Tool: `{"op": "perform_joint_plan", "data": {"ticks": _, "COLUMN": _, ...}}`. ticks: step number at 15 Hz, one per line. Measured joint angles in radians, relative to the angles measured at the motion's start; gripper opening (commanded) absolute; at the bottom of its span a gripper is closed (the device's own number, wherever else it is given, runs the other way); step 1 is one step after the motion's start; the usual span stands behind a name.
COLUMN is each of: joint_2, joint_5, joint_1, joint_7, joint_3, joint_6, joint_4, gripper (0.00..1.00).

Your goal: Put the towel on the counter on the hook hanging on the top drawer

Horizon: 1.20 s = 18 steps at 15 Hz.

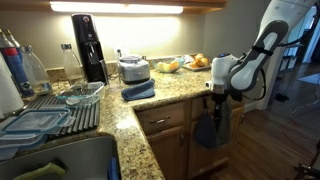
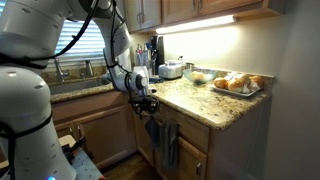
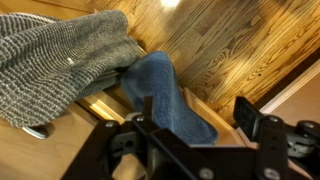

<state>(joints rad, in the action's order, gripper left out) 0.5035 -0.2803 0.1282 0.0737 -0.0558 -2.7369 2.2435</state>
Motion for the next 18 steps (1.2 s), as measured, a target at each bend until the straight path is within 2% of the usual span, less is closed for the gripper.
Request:
{"op": "perform_joint_plan", "data": {"ticks": 9, "joint_2": -0.006, "joint_5": 0.0, "joint_1": -0.001, "joint_7": 0.002, "joint_3": -0.002, "joint_6": -0.044, "joint_4": 0.001, "gripper": 1.0}}
{"op": "perform_joint_plan", "data": {"ticks": 18, "joint_2": -0.086, "joint_5": 0.0, "joint_1": 0.0, "joint_7": 0.002, "joint_3": -0.005, "joint_6": -0.118, "joint_4": 0.062, "gripper": 1.0}}
